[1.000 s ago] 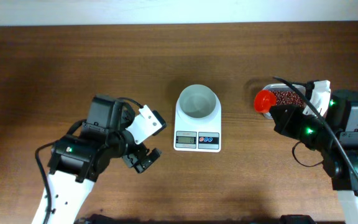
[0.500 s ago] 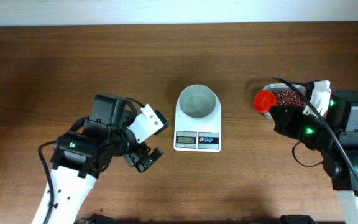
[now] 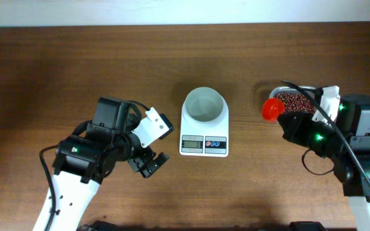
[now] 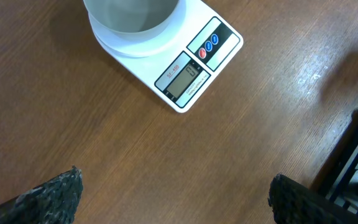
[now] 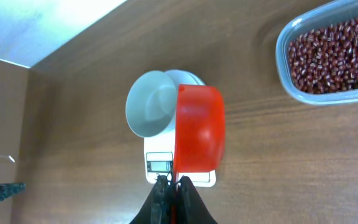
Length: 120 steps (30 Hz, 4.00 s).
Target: Scoop and weigh 50g on scale
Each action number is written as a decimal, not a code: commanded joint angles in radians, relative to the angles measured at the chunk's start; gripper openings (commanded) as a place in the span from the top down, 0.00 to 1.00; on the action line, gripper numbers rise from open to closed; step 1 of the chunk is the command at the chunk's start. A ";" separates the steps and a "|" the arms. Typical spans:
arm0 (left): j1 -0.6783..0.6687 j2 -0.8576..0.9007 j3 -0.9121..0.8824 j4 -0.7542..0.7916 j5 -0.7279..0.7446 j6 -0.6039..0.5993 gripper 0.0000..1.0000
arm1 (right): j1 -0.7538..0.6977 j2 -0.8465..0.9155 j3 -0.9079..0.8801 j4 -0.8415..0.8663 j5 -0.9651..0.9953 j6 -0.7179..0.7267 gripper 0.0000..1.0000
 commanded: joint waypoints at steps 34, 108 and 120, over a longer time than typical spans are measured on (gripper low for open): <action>0.004 0.000 0.000 -0.002 0.018 0.019 0.01 | -0.006 -0.011 0.020 -0.085 0.078 -0.217 0.96; 0.004 0.000 0.000 -0.001 0.018 0.019 0.01 | -0.015 0.644 0.018 0.292 0.669 -0.576 0.96; 0.004 0.000 0.000 -0.002 0.018 0.019 0.01 | -0.099 0.687 0.017 0.273 0.407 -0.572 0.96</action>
